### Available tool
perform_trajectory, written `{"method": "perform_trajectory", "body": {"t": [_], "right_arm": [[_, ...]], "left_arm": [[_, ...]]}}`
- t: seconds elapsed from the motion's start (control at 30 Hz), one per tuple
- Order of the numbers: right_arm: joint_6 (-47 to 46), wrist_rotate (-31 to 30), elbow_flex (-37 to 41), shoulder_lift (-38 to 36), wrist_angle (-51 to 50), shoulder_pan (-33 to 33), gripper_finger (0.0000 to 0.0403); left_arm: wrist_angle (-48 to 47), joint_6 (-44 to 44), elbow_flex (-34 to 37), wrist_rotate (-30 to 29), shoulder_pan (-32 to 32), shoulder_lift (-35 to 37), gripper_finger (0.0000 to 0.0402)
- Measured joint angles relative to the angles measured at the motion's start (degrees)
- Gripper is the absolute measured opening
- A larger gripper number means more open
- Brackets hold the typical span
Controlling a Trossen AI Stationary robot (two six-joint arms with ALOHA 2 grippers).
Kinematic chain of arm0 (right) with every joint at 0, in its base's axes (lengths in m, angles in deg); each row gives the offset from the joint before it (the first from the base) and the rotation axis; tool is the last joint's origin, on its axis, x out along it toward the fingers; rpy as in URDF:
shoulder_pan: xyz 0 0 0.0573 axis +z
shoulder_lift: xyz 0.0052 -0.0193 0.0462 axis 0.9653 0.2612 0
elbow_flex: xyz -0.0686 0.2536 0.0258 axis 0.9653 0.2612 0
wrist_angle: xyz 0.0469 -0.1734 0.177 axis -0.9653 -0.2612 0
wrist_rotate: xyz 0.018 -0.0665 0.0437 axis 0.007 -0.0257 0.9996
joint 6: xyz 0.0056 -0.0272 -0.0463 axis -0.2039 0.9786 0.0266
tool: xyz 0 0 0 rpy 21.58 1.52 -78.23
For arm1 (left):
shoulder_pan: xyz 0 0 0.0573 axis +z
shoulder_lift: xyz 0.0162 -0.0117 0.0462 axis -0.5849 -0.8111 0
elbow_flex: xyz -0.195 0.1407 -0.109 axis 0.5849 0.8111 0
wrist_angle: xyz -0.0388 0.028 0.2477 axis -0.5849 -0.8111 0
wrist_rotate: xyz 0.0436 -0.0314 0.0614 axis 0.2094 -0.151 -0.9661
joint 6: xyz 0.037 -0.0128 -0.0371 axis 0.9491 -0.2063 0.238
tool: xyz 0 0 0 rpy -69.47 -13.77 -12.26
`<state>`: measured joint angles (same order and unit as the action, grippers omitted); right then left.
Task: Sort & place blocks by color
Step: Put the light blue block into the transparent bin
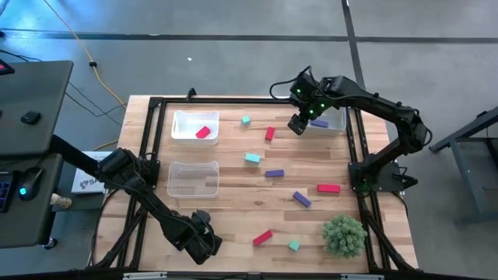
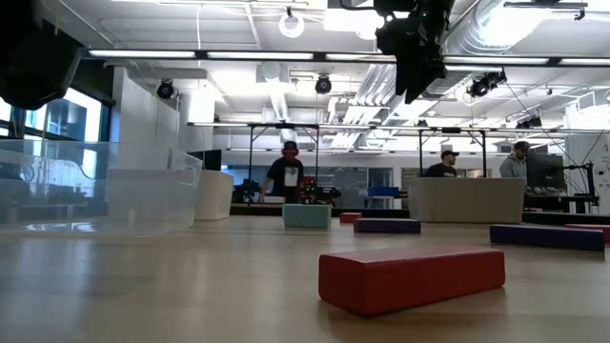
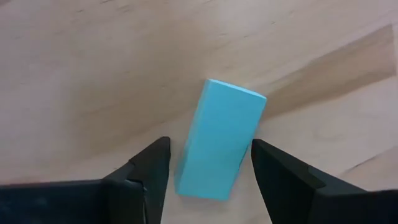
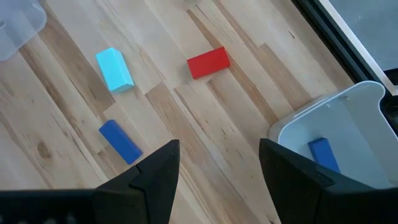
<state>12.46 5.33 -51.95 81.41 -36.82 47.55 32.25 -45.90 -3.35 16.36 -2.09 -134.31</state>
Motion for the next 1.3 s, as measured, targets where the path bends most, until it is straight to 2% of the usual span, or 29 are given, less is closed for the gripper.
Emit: {"method": "perform_trajectory", "body": {"t": [0.33, 0.67, 0.83, 1.0, 1.07, 1.17, 1.3], "right_arm": [[-1.07, -0.04, 0.0, 0.0, 0.52, 0.0, 0.021], [-1.26, -0.04, 0.0, 0.0, 0.69, -0.01, 0.021], [-1.09, -0.04, 0.0, 0.02, 1.29, 0.0, 0.021], [-1.27, -0.04, 0.0, 0.01, 2.13, 0.0, 0.021], [-1.27, -0.04, 0.0, 0.0, 2.67, -0.01, 0.021], [-1.27, -0.02, 0.0, 0.0, 3.31, -0.01, 0.021], [-1.07, -0.02, 0.0, 0.0, 3.43, 0.0, 0.021]], "left_arm": [[-2.06, 0.77, 0.0, -1.11, 0.0, -0.3, 0.0183], [-2.75, 6.11, 0.0, -3.7, 0.0, -0.3, 0.0081], [-0.95, 8.11, 0.02, -4.11, -0.02, 0.24, 0.0042], [0.15, 8.18, 0.5, -5.91, -0.13, 2.53, 0.0013], [-1.1, 9.61, 0.81, -9.49, 0.02, 3.66, 0.0004], [-1.29, 9.64, 0.74, -11.2, 0.97, 4.71, 0.0002], [-1.31, 10.37, 0.72, -9.66, 1.45, 4.86, 0.0001]]}}
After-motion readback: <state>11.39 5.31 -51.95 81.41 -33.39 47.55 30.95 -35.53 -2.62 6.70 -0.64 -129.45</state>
